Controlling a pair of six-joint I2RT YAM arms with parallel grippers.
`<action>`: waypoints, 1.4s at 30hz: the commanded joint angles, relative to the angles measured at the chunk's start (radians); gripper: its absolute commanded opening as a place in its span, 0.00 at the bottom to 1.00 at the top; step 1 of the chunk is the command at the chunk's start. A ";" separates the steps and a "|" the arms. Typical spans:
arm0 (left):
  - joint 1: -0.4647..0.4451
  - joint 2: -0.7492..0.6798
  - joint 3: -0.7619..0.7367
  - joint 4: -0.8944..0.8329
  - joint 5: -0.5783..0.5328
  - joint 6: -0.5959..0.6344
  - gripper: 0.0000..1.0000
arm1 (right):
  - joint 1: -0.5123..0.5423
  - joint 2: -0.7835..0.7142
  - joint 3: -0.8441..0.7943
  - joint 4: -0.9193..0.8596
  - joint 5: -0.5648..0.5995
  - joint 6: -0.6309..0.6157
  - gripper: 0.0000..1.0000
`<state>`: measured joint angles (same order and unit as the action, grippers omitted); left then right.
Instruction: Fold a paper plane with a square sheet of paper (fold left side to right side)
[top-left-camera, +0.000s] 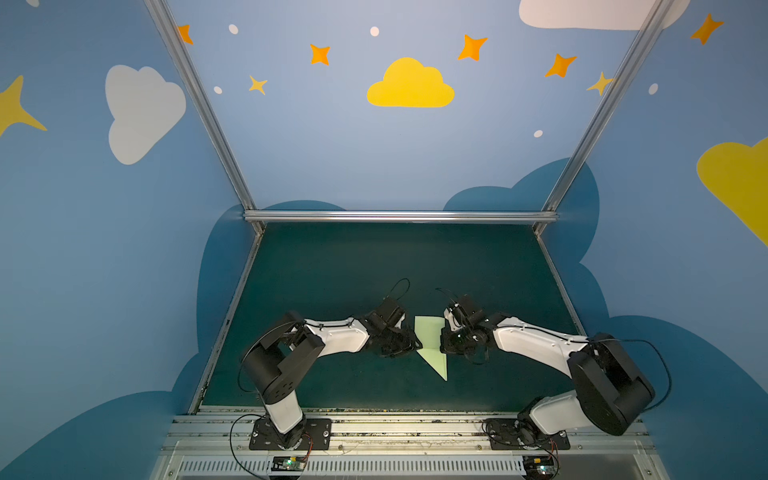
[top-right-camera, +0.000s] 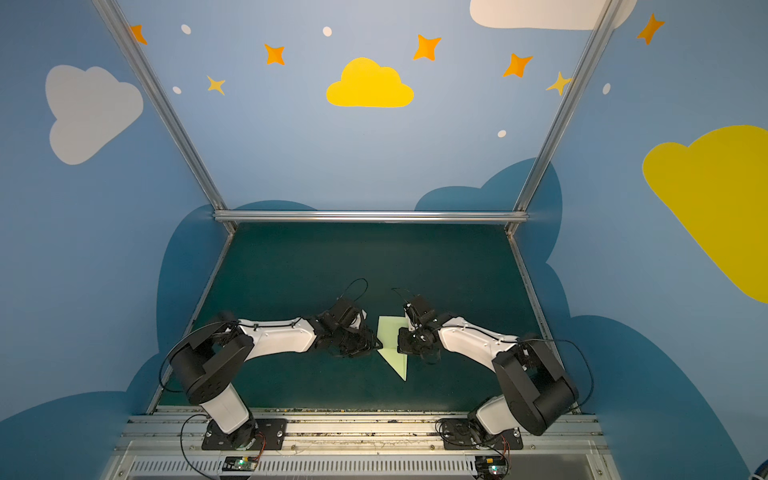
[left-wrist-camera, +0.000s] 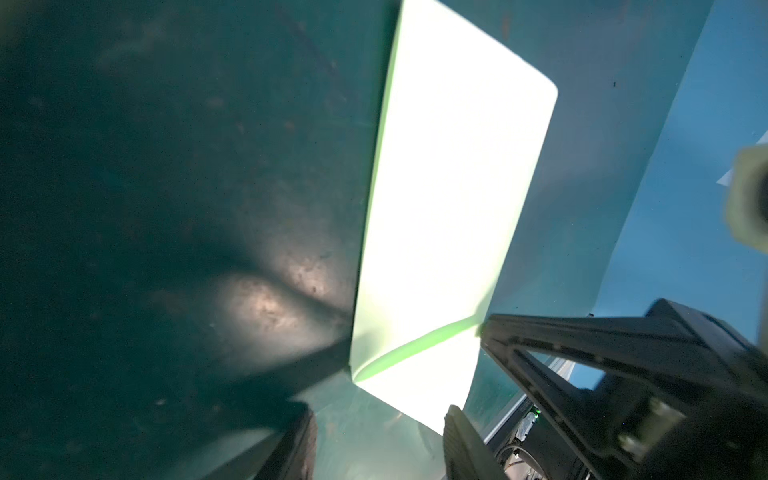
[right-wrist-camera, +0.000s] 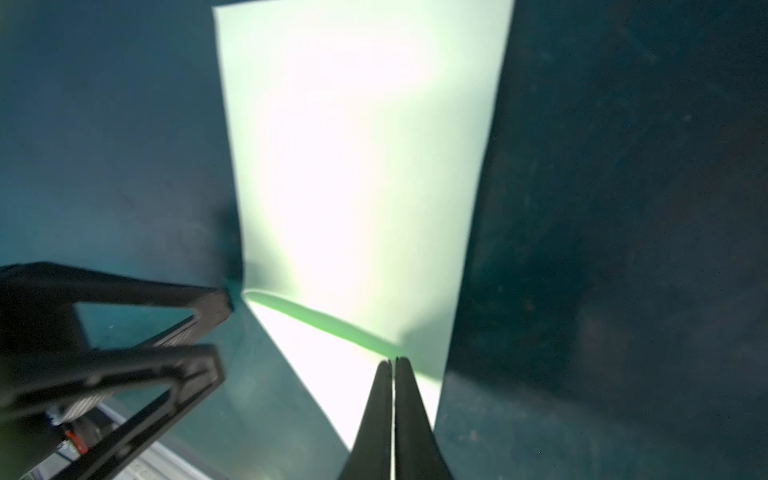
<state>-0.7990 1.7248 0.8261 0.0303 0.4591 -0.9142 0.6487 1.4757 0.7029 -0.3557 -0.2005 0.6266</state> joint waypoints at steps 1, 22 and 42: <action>-0.011 0.023 0.001 -0.001 -0.016 -0.022 0.51 | -0.010 0.026 -0.017 0.028 -0.003 -0.032 0.00; -0.018 0.058 0.071 -0.030 -0.029 0.004 0.32 | -0.019 0.048 -0.073 0.054 -0.010 -0.034 0.00; -0.011 0.058 0.110 -0.042 0.000 0.036 0.33 | -0.024 0.056 -0.070 0.051 -0.015 -0.036 0.00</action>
<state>-0.8139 1.7741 0.9218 0.0074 0.4576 -0.9031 0.6220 1.4853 0.6678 -0.2935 -0.2310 0.6010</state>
